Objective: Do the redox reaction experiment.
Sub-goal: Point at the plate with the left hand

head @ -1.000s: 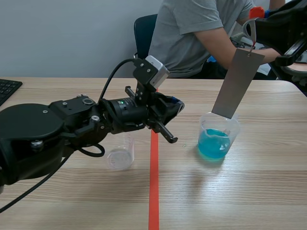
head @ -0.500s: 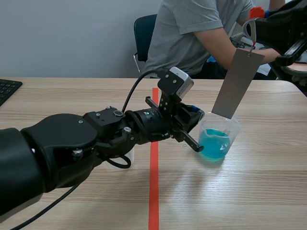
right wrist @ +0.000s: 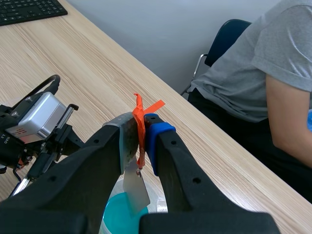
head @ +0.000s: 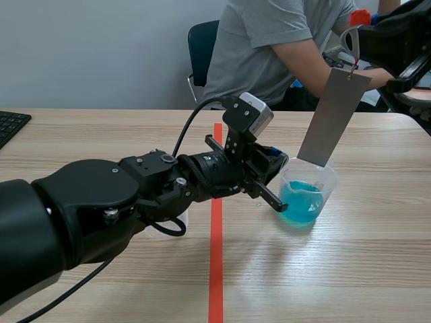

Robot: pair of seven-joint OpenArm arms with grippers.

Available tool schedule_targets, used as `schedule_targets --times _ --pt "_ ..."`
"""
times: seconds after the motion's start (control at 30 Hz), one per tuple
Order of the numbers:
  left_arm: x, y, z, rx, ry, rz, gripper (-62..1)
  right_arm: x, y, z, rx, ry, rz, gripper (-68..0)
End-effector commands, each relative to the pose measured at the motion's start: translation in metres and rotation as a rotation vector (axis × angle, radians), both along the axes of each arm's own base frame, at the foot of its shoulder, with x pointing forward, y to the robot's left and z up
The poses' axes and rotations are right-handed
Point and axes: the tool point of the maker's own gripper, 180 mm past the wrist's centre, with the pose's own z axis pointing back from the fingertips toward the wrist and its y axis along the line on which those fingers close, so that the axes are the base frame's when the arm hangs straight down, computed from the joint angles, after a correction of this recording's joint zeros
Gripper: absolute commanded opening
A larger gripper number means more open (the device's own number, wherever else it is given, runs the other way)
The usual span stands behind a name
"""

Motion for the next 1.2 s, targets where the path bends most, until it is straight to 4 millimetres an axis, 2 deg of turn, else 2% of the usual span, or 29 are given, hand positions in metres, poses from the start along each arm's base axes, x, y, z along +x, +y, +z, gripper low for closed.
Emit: schedule_targets --times 0.0,0.53,0.73,0.83,0.93,1.17 --pt "0.004 -0.008 0.019 -0.044 -0.035 -0.01 -56.7 0.002 0.002 0.014 0.012 -0.039 0.011 -66.0" --pt "0.004 -0.007 0.02 -0.047 -0.037 -0.009 -56.7 0.002 0.002 0.014 0.012 -0.039 0.012 -66.0" --pt "0.009 0.006 0.029 -0.068 -0.072 0.008 -56.7 0.002 0.002 0.014 0.012 -0.039 0.012 -66.0" --pt "0.011 0.025 0.035 -0.064 -0.092 0.026 -56.7 0.002 0.002 0.014 0.012 -0.039 0.012 -66.0" --pt "0.011 0.051 0.039 -0.057 -0.082 0.061 -56.7 0.002 0.002 0.014 0.012 -0.039 0.012 -66.0" --pt "-0.003 0.135 0.044 0.001 -0.102 0.187 -56.7 0.002 0.002 0.014 0.012 -0.039 0.012 -66.0"
